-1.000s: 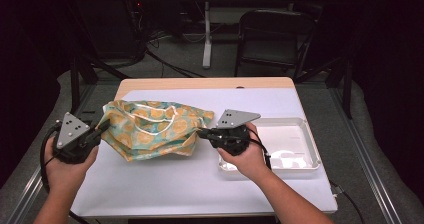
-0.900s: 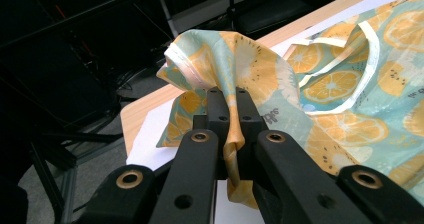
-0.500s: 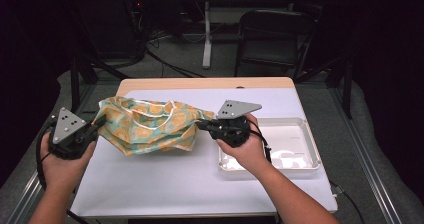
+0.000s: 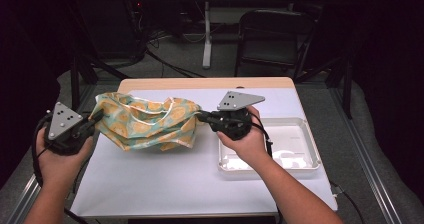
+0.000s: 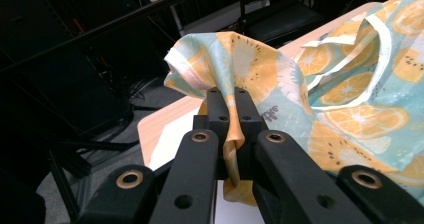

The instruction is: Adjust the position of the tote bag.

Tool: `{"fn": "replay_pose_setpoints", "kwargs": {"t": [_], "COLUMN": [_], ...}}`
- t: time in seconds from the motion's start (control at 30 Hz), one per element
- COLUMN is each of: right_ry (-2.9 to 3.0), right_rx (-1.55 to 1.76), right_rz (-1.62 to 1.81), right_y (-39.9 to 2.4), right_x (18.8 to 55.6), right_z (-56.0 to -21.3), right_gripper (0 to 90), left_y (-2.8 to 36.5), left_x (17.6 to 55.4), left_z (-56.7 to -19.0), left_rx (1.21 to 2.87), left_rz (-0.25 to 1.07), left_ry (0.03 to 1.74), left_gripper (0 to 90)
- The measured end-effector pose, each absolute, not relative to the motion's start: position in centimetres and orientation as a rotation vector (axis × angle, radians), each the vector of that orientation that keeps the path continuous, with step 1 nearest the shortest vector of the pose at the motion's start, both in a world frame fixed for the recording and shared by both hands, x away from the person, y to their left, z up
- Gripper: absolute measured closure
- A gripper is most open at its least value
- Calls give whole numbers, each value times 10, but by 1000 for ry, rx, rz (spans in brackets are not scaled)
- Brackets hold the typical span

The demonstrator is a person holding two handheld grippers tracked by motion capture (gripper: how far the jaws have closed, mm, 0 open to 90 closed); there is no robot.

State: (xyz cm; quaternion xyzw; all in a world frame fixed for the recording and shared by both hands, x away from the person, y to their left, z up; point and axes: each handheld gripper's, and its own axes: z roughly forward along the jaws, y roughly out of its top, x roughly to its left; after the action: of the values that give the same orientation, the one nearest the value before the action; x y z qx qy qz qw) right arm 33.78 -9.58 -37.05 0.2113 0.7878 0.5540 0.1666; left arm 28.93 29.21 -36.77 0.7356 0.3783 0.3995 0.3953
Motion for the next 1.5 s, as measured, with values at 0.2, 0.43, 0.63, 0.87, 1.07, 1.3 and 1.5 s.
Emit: {"fn": "replay_pose_setpoints", "kwargs": {"t": [0.2,0.43,0.63,0.87,1.07,1.3,1.5], "right_ry": [2211,2194,2172,2142,2130,2123,2120], "right_rx": [625,622,608,614,617,616,615], "right_rz": [1599,1597,1616,1617,1616,1617,1622], "right_y": [-100,-102,-105,-109,-112,-112,-113], "right_x": [342,343,343,345,347,347,346], "right_z": [-363,-357,-345,-336,-331,-328,-327], "right_gripper": [900,900,900,900,900,900,900], "left_y": [293,295,295,295,296,295,299], "left_x": [293,295,294,294,295,294,292], "left_z": [-360,-355,-347,-340,-337,-333,-331], "left_rx": [1862,1847,1835,1832,1830,1828,1815], "left_rz": [1020,1017,1030,1042,1051,1063,1059], "left_ry": [965,974,976,969,974,968,976], "left_gripper": [894,895,895,895,895,895,895]}}
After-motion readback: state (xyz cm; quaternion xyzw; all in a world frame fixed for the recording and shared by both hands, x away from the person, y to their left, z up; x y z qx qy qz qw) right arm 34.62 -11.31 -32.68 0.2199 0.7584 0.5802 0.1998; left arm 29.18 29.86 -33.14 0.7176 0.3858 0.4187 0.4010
